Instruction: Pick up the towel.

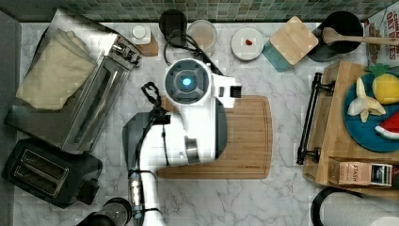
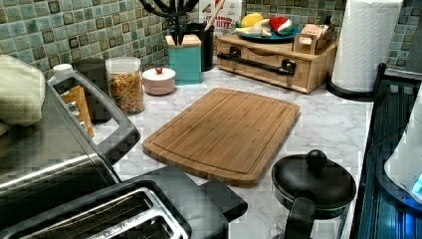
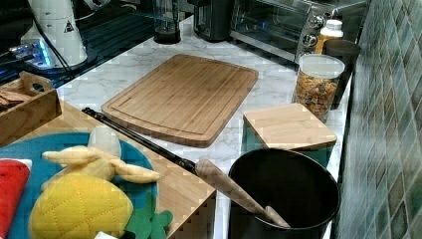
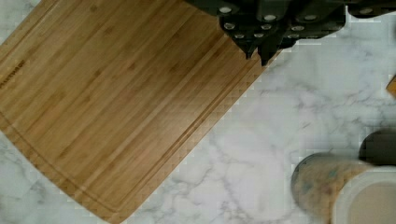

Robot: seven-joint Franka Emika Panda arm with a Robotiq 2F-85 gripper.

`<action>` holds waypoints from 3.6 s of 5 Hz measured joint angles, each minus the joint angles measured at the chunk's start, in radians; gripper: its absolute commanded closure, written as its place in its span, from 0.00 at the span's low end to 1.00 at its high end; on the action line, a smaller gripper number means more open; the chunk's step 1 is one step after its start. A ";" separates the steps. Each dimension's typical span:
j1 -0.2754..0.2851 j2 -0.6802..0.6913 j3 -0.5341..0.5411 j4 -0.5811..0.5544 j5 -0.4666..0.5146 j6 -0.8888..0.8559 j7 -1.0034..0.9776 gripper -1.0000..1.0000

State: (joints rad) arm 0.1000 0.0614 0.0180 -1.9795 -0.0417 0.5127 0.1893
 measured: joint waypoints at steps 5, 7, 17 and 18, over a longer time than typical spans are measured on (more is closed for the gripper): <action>0.113 -0.017 0.159 0.001 0.197 0.279 -0.001 0.00; 0.129 0.038 0.220 0.080 0.321 0.417 -0.107 0.00; 0.132 0.395 0.312 0.390 0.392 0.272 -0.193 1.00; 0.131 0.382 0.308 0.392 0.392 0.254 -0.193 1.00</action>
State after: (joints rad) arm 0.2312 0.4438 0.3264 -1.5879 0.3503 0.7666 -0.0034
